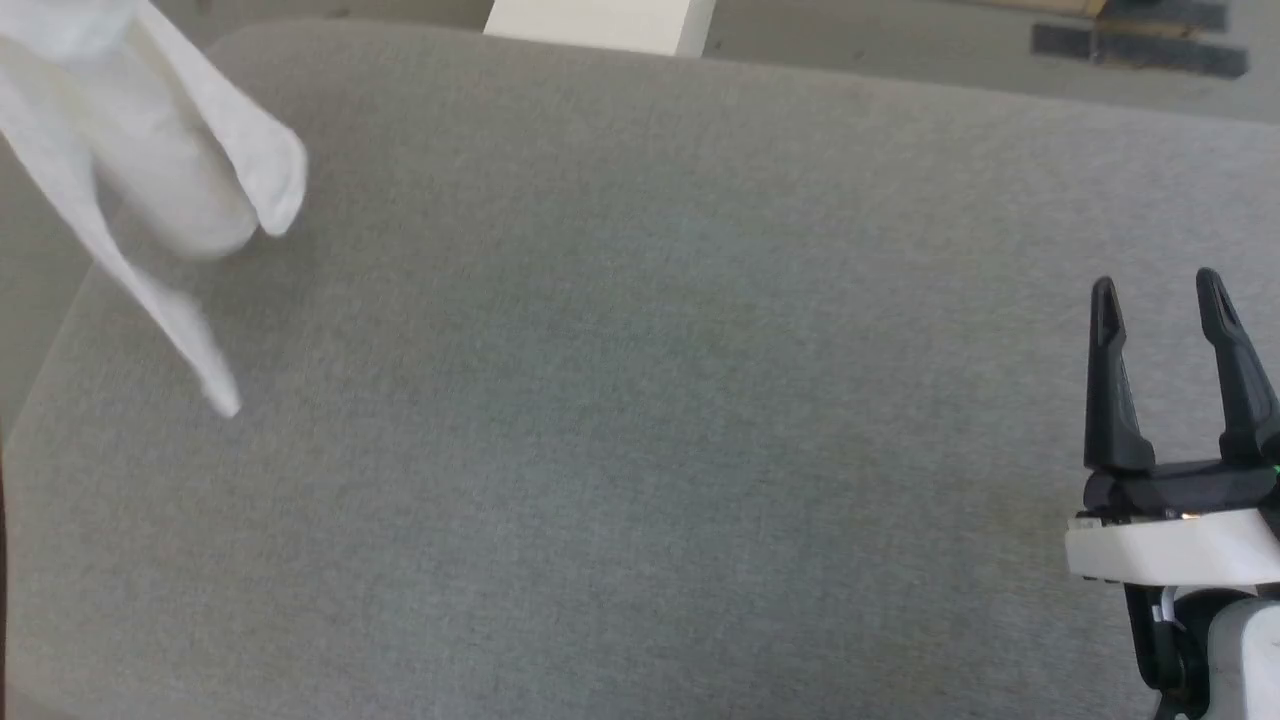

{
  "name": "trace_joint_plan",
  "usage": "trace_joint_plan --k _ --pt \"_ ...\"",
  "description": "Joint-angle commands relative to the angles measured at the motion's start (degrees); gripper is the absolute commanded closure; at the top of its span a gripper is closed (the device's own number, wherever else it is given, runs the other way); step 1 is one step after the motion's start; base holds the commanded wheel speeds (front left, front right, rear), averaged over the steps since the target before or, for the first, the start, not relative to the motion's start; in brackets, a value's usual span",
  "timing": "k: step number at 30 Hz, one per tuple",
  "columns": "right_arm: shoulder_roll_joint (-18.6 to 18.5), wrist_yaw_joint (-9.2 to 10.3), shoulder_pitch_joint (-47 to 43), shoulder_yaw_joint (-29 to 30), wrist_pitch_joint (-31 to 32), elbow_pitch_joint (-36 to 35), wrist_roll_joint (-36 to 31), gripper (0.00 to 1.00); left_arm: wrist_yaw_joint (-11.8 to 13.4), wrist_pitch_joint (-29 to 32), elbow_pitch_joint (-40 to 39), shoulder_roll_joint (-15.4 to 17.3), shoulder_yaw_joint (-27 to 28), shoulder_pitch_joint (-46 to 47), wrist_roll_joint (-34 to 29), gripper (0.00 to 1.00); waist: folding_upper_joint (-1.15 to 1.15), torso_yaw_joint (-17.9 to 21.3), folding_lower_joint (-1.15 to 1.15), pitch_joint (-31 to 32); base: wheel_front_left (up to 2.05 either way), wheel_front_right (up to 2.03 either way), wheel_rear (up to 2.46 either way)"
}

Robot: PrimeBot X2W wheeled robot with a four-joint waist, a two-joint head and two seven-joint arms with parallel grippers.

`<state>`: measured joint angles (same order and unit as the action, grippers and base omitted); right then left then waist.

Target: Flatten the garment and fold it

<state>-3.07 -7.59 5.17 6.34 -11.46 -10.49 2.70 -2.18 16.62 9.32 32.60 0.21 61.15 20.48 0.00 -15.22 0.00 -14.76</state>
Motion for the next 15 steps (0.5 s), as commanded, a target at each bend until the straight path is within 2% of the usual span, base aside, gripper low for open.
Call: trace_joint_plan --k 1,5,15 --pt "0.1 0.10 -0.7 0.4 -0.7 0.5 0.5 0.00 0.3 0.9 -1.5 -1.0 -0.9 2.2 0.5 1.00 0.00 3.2 0.00 4.2 0.00 0.00 0.00" --pt "0.2 0.10 -1.3 1.6 -1.7 2.6 2.8 0.00 0.6 3.8 -5.1 -4.7 -4.1 7.1 1.4 1.00 0.00 4.7 0.00 6.4 0.00 0.00 0.00" --pt "0.2 0.10 -0.7 4.2 -3.2 6.5 5.3 0.00 3.3 6.7 -6.4 -19.2 -12.0 14.8 5.1 1.00 0.00 8.7 0.00 9.7 0.00 0.00 0.00"
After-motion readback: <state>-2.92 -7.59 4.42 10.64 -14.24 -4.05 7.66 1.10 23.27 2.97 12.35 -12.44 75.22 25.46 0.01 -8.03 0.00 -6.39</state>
